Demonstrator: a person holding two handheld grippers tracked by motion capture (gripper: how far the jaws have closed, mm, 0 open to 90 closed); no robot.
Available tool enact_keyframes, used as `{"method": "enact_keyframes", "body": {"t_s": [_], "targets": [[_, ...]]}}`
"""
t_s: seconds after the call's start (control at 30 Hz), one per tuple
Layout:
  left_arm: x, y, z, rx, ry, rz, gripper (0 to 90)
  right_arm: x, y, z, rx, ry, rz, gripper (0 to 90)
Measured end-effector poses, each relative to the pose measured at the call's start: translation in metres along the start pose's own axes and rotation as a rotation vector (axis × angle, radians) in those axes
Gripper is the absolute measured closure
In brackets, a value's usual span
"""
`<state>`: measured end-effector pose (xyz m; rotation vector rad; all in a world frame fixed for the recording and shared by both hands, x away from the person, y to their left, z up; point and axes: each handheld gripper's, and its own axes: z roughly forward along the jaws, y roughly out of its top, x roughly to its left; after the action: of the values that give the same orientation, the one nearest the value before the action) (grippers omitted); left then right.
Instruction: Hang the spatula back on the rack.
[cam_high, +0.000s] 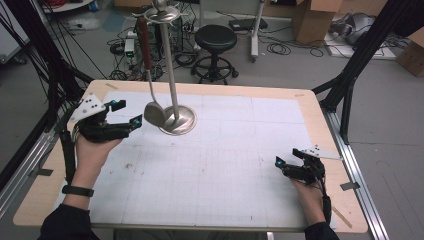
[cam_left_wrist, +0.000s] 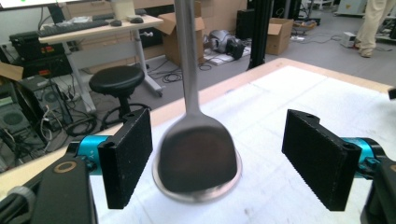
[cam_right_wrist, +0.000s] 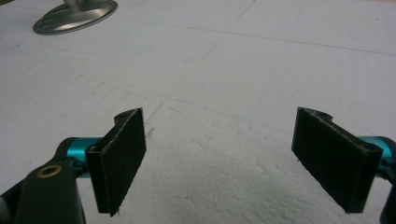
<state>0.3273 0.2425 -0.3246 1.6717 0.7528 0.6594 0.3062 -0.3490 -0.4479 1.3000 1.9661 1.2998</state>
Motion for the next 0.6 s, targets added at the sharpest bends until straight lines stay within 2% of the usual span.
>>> {"method": "enact_keyframes", "body": {"t_s": [0.07,0.23,0.33,0.37,0.4,0.47,0.5,0.6], "targets": [[0.001,-0.012,-0.006,-0.006,-0.014,-0.026,23.9,0.000,0.000,0.000,0.001,-0.001,0.001,17.0],[0.003,-0.041,-0.014,0.033,-0.043,-0.054,18.3,0.001,0.000,0.000,0.000,-0.006,-0.006,17.0],[0.007,-0.056,-0.019,0.034,-0.045,-0.087,18.0,0.001,0.000,0.000,0.002,-0.008,-0.010,17.0],[0.008,-0.059,-0.021,0.050,-0.045,-0.094,17.9,0.001,0.000,0.000,0.003,-0.009,-0.008,17.1],[0.008,-0.061,-0.021,0.073,-0.043,-0.089,17.7,0.002,0.000,0.000,0.003,-0.010,-0.008,17.1],[0.006,-0.067,-0.024,0.050,-0.027,-0.077,17.8,0.001,0.000,0.000,0.003,-0.010,-0.010,17.1],[0.006,-0.069,-0.025,0.059,-0.030,-0.086,17.7,0.001,0.000,0.000,0.003,-0.010,-0.009,17.0],[0.004,-0.078,-0.027,0.062,-0.018,-0.080,17.8,0.001,0.000,0.000,0.000,-0.009,-0.010,17.0]]}}
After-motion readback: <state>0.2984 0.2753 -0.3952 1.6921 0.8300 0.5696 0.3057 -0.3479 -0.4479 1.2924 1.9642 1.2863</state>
